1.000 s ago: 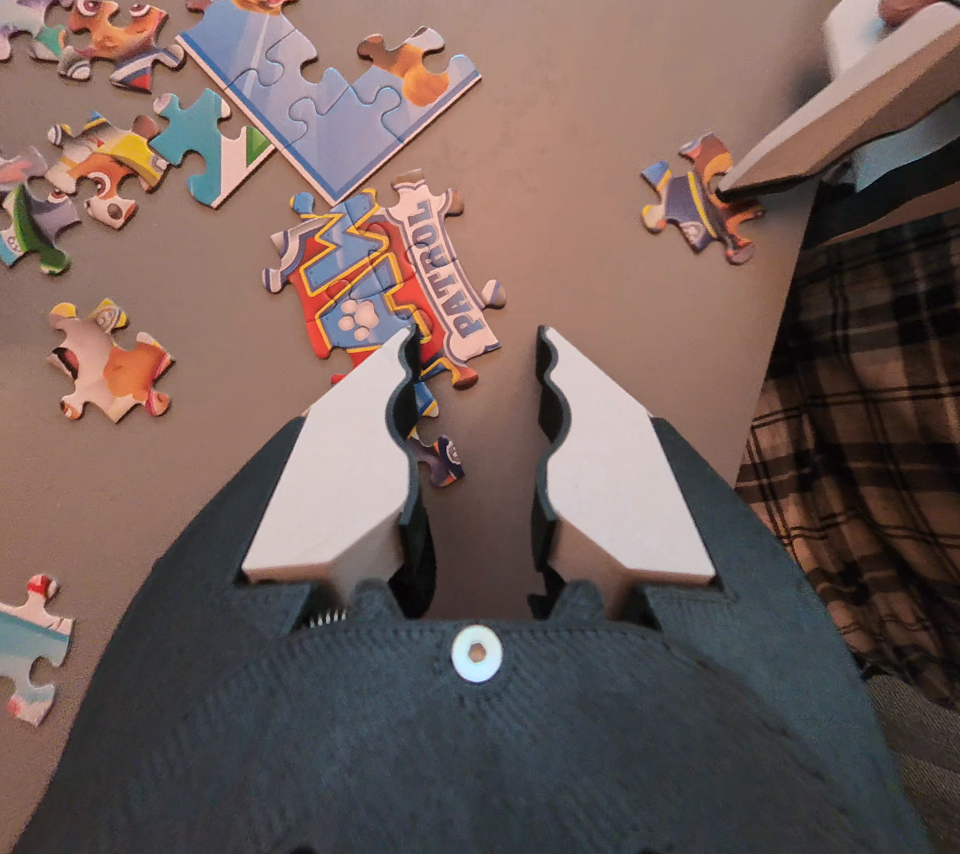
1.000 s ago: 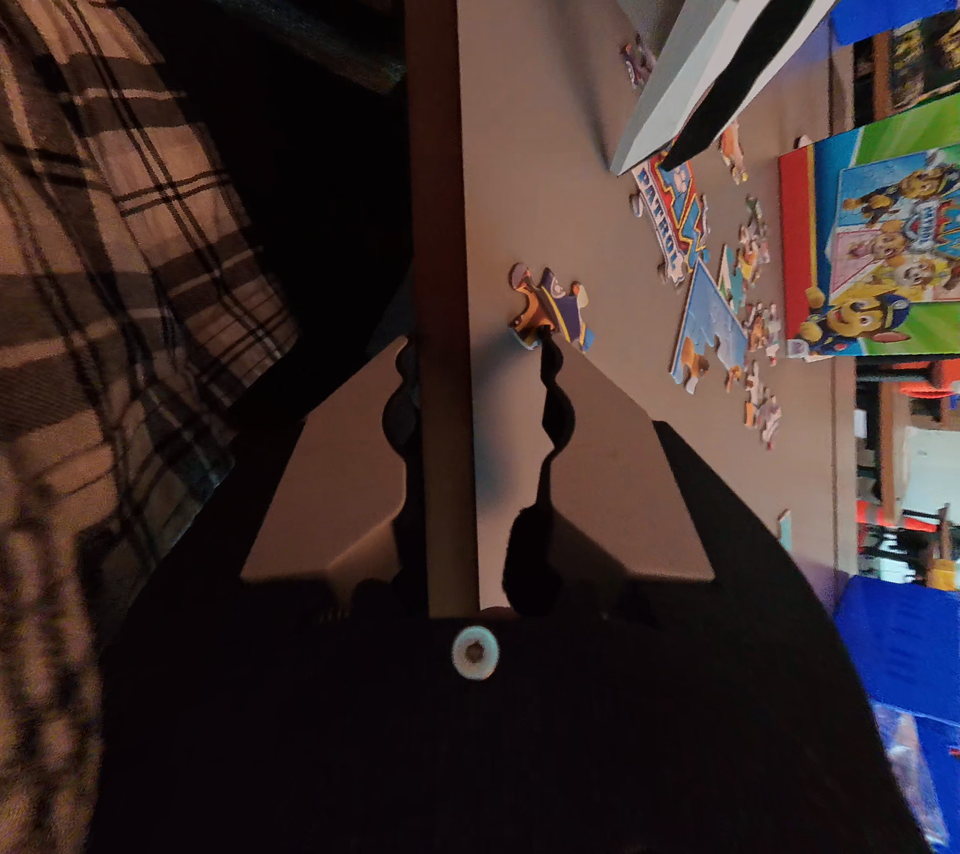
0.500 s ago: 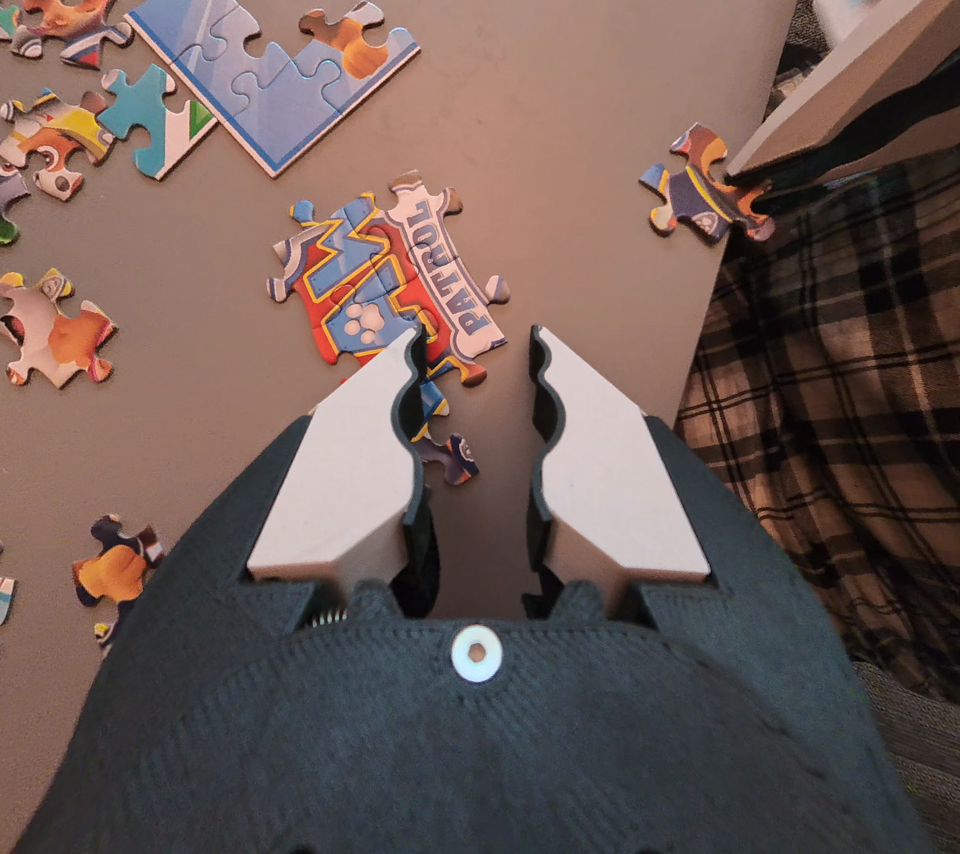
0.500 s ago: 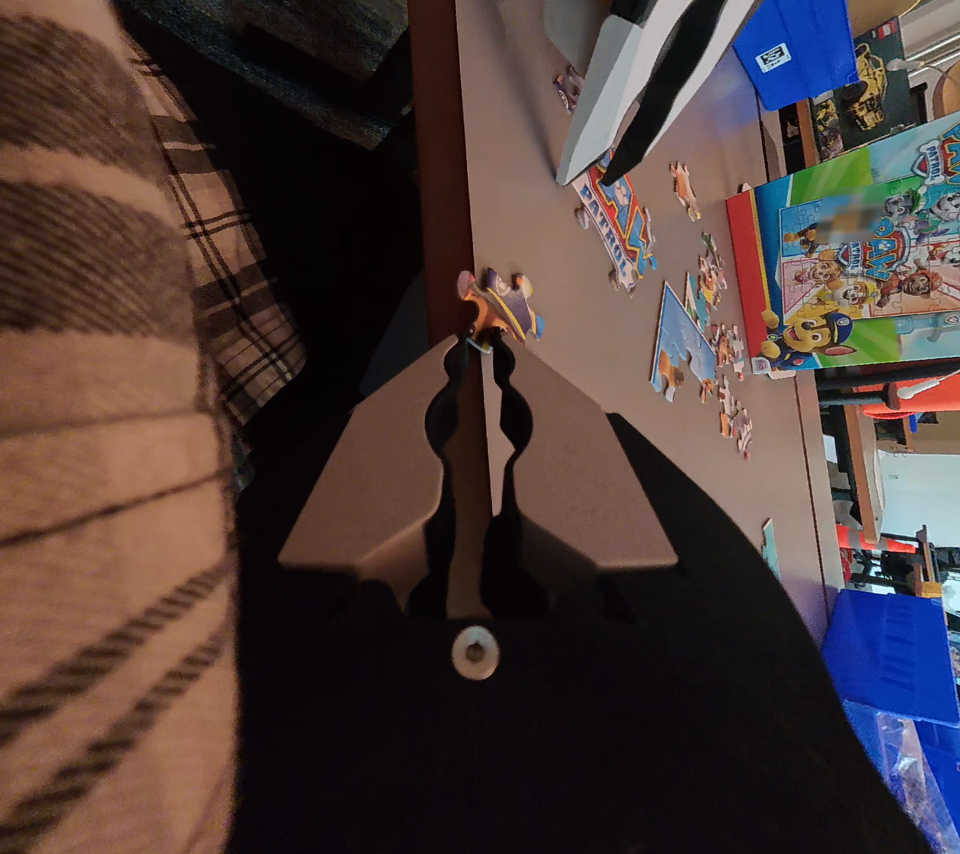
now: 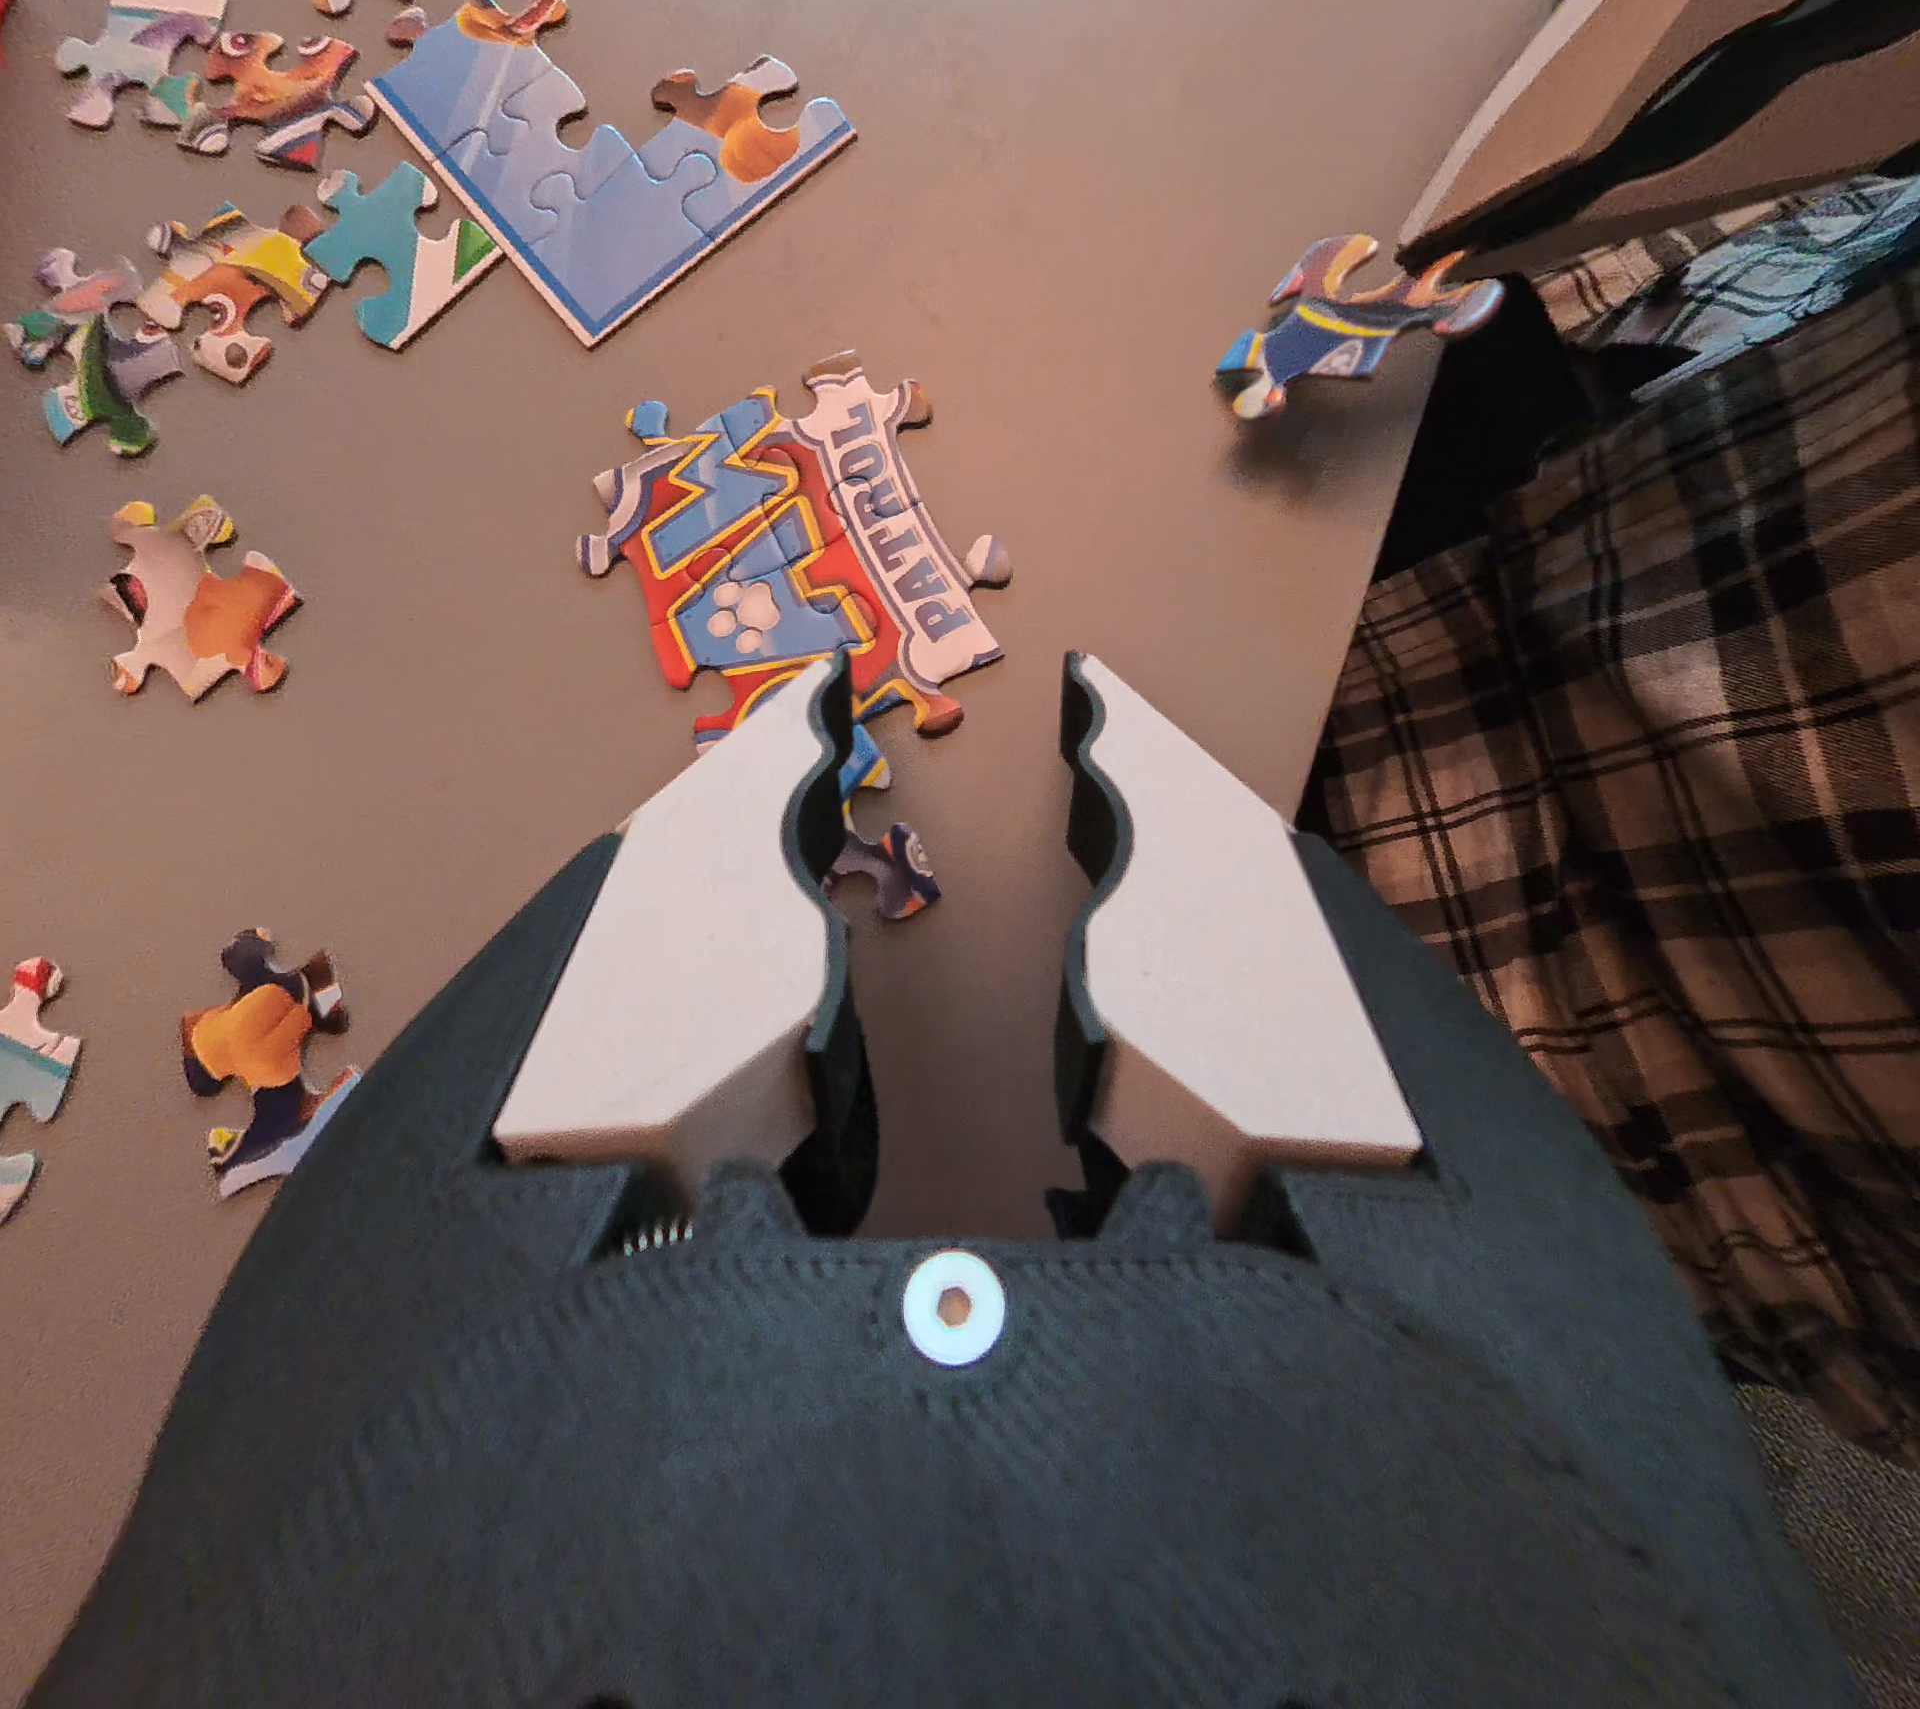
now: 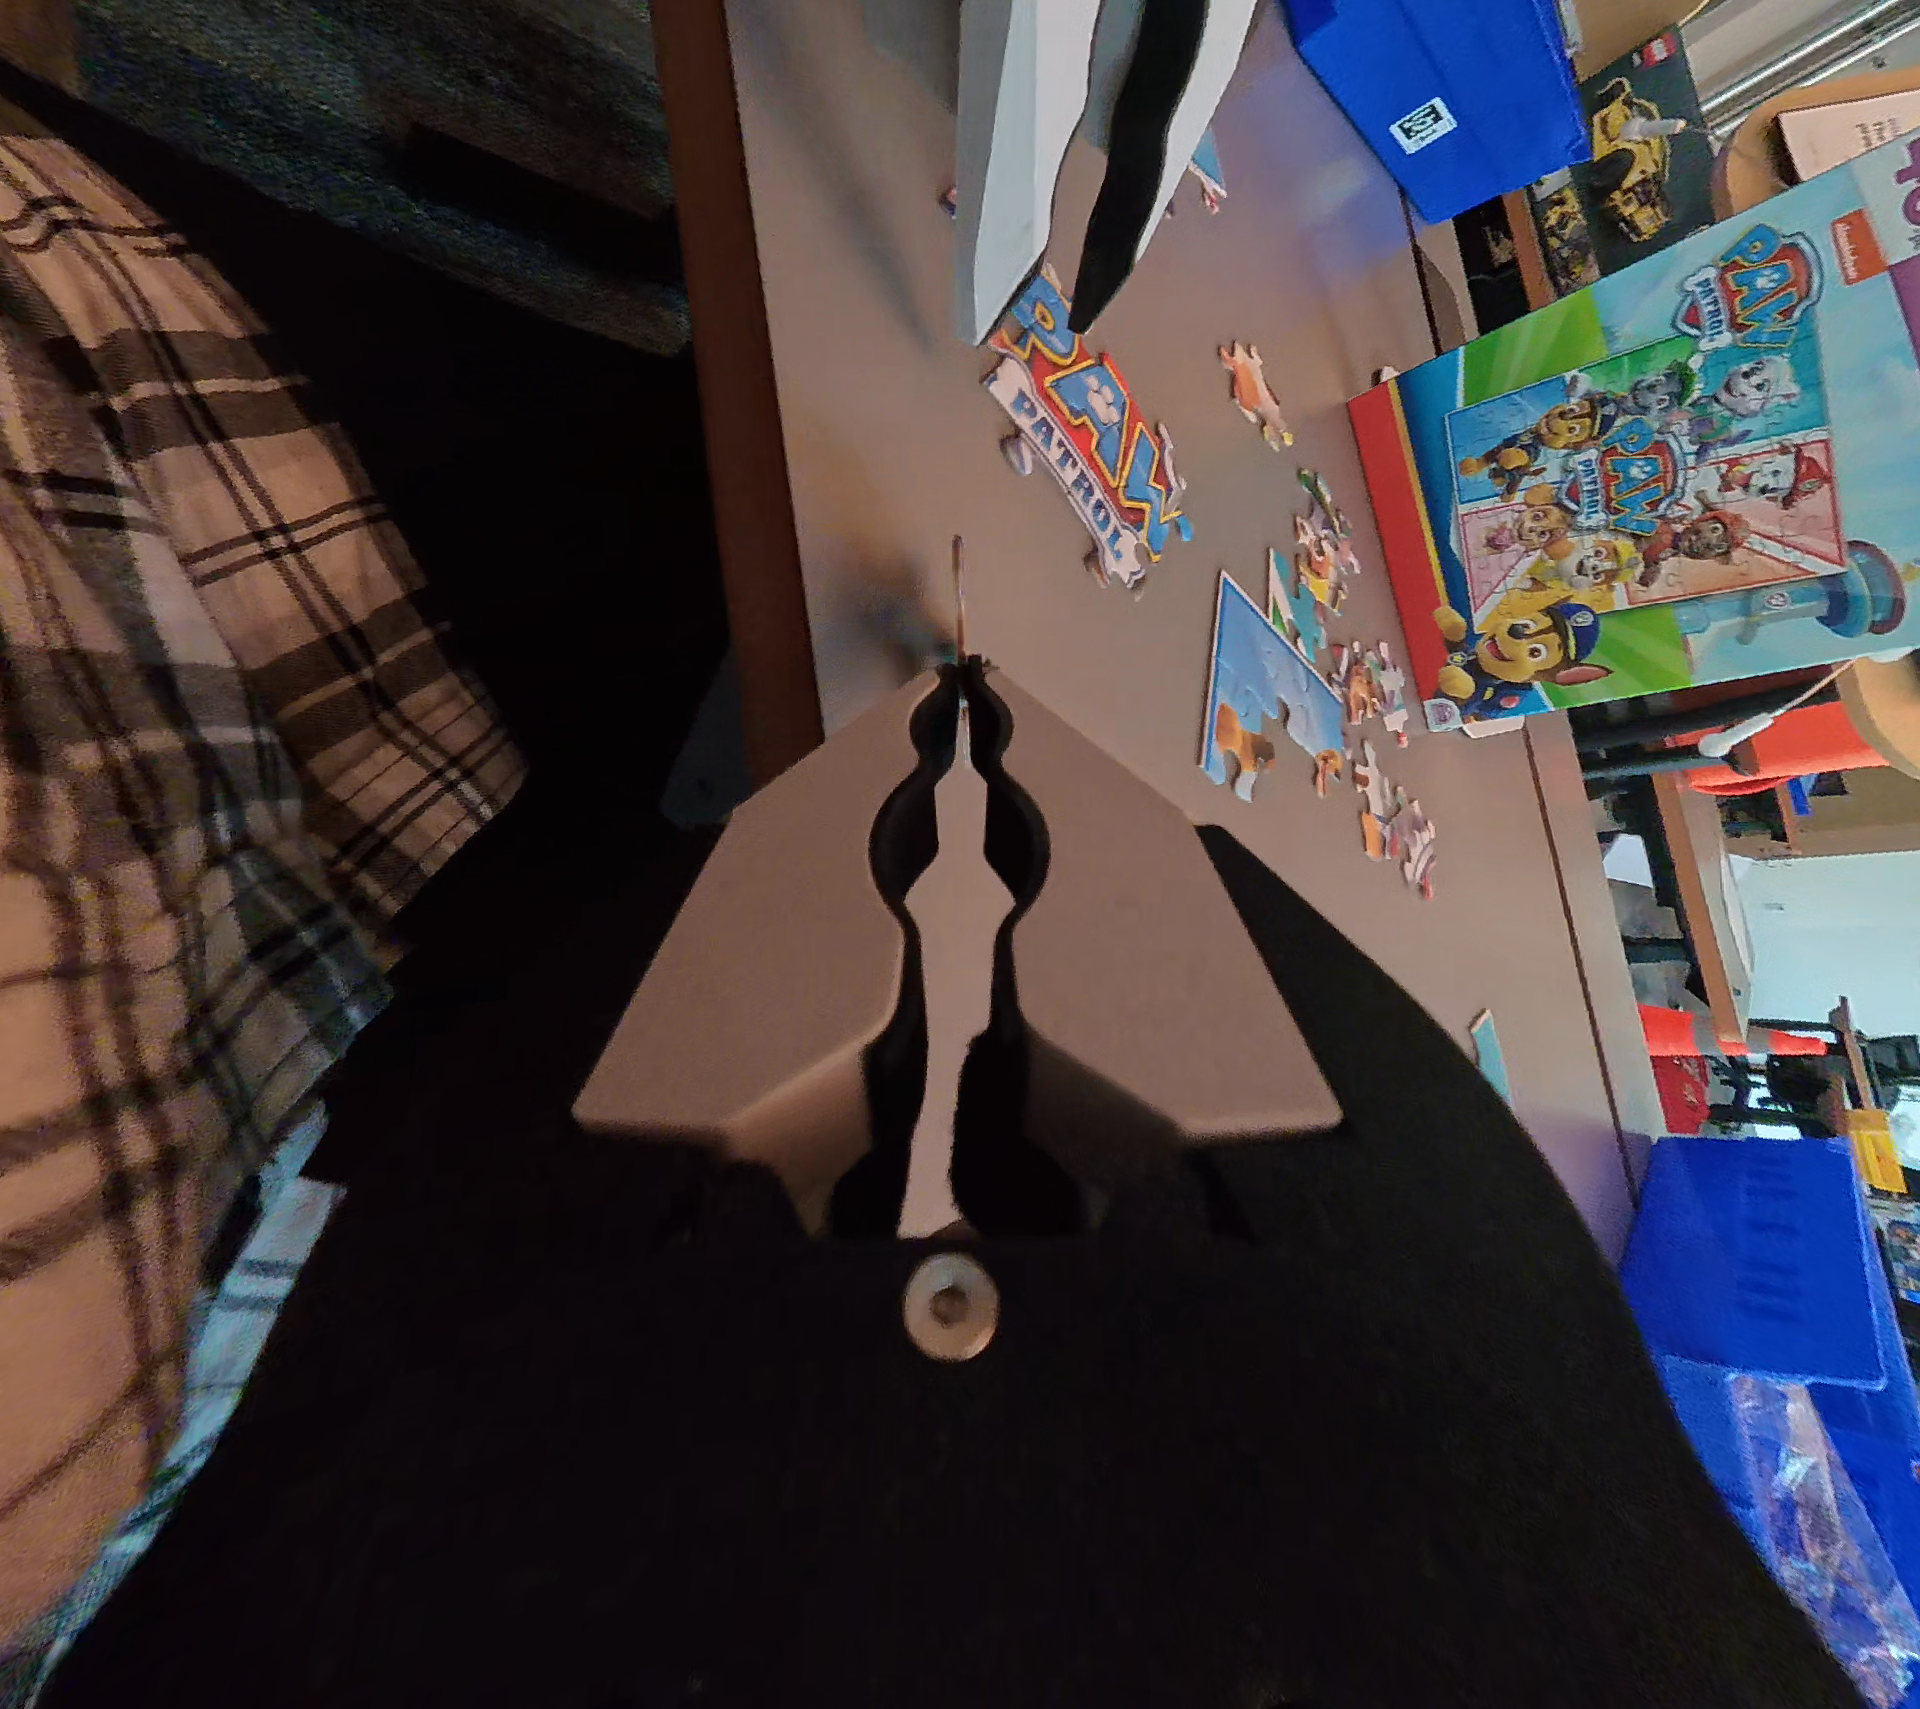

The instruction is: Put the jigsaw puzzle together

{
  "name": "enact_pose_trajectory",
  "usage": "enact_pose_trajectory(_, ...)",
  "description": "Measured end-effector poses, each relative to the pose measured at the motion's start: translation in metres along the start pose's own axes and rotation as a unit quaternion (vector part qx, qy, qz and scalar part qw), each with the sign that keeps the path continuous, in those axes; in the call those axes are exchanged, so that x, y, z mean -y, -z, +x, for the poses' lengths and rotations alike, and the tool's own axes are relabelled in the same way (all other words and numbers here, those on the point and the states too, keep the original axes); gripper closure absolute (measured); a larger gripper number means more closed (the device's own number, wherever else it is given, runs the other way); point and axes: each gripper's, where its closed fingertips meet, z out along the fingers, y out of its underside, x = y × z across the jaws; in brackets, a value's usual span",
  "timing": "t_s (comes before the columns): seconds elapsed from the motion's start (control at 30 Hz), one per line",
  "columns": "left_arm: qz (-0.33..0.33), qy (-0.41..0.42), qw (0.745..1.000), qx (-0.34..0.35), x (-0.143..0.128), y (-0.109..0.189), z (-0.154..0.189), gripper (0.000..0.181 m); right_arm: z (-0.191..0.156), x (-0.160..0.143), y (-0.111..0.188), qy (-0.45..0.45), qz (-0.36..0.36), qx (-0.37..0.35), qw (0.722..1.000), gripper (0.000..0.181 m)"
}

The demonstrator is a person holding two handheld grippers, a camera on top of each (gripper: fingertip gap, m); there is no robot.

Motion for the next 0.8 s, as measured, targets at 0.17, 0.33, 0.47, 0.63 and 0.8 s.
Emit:
enact_pose_trajectory(0.17,-0.006,0.006,1.0,0.018,0.001,-0.001,-0.012,0.142,0.017,0.002,-0.004,-0.006,0.0,-0.022,1.0,0.181)
enact_pose_trajectory(0.33,-0.023,0.009,1.0,0.012,0.001,-0.008,-0.015,0.142,0.04,-0.005,-0.013,-0.009,-0.021,-0.042,0.999,0.181)
enact_pose_trajectory(0.47,-0.034,0.011,0.999,-0.013,-0.004,-0.013,-0.008,0.143,0.052,-0.011,-0.019,-0.001,-0.036,-0.053,0.998,0.181)
enact_pose_trajectory(0.63,-0.035,-0.005,0.999,-0.029,-0.004,-0.011,0.0,0.147,0.06,-0.016,-0.019,0.012,-0.043,-0.068,0.997,0.181)
enact_pose_trajectory(0.8,-0.036,-0.021,0.998,-0.048,-0.004,-0.01,0.01,0.148,0.067,-0.026,-0.012,0.013,-0.053,-0.084,0.995,0.181)
